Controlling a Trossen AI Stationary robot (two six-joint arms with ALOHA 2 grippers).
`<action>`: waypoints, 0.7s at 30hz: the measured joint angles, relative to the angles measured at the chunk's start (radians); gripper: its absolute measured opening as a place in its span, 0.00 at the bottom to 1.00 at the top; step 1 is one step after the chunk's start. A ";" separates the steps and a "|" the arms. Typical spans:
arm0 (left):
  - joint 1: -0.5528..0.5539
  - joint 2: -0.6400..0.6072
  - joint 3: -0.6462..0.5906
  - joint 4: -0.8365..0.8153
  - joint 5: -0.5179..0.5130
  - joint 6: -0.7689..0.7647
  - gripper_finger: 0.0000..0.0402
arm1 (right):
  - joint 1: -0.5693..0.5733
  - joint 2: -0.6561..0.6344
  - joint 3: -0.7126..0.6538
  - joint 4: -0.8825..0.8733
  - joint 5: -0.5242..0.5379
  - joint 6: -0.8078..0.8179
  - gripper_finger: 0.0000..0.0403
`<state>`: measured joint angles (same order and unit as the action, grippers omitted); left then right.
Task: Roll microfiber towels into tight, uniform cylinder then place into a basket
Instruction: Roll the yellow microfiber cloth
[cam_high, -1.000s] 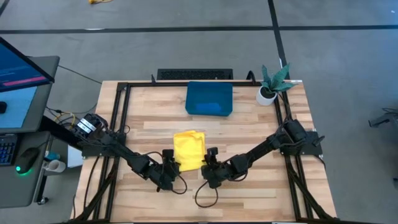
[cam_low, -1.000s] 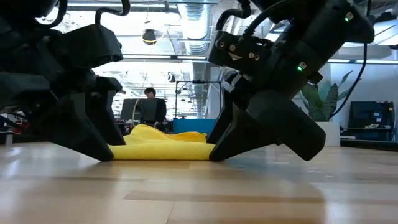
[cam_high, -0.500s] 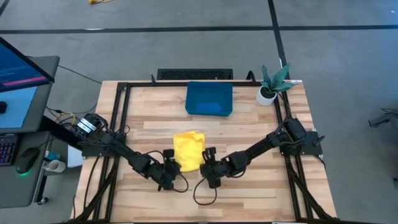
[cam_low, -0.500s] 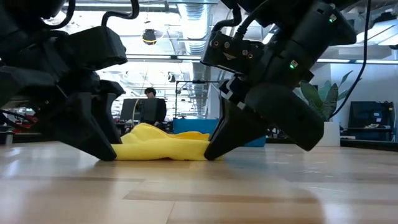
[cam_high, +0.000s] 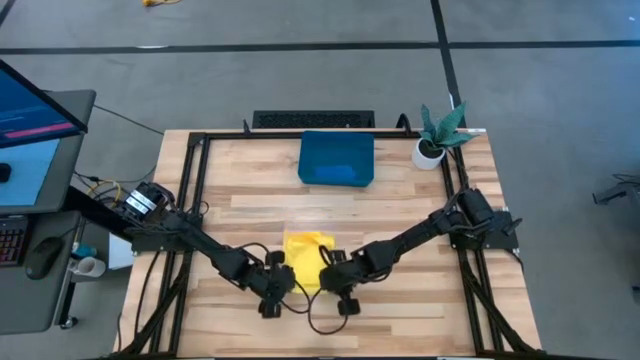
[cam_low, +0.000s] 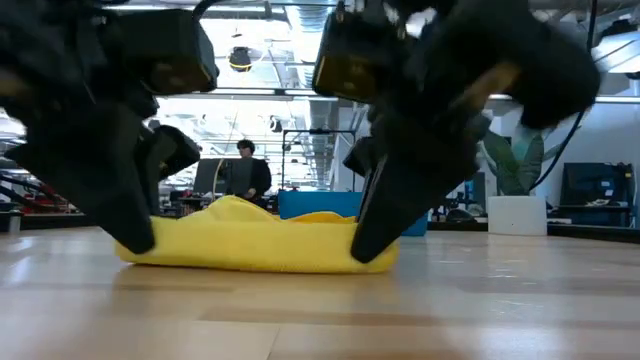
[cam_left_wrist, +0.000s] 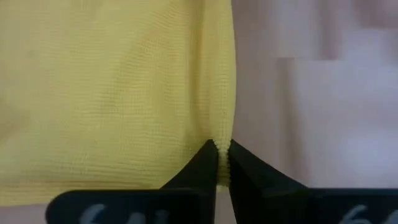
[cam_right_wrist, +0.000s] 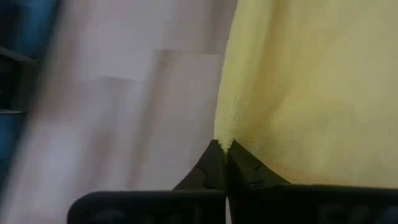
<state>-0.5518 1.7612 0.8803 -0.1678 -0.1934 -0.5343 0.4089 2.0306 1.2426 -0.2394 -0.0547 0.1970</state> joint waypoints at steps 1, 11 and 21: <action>-0.001 0.000 0.010 0.001 0.036 -0.011 0.05 | 0.000 0.000 0.008 -0.002 -0.044 0.011 0.02; 0.005 -0.003 0.068 -0.028 0.239 -0.210 0.07 | -0.030 0.004 0.017 0.018 -0.213 0.164 0.03; -0.016 -0.012 0.069 -0.098 0.196 -0.222 0.06 | -0.127 0.006 0.017 0.038 -0.373 0.397 0.03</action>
<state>-0.5681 1.7495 0.9493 -0.2660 0.0029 -0.7563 0.2823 2.0361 1.2591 -0.2016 -0.4281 0.5939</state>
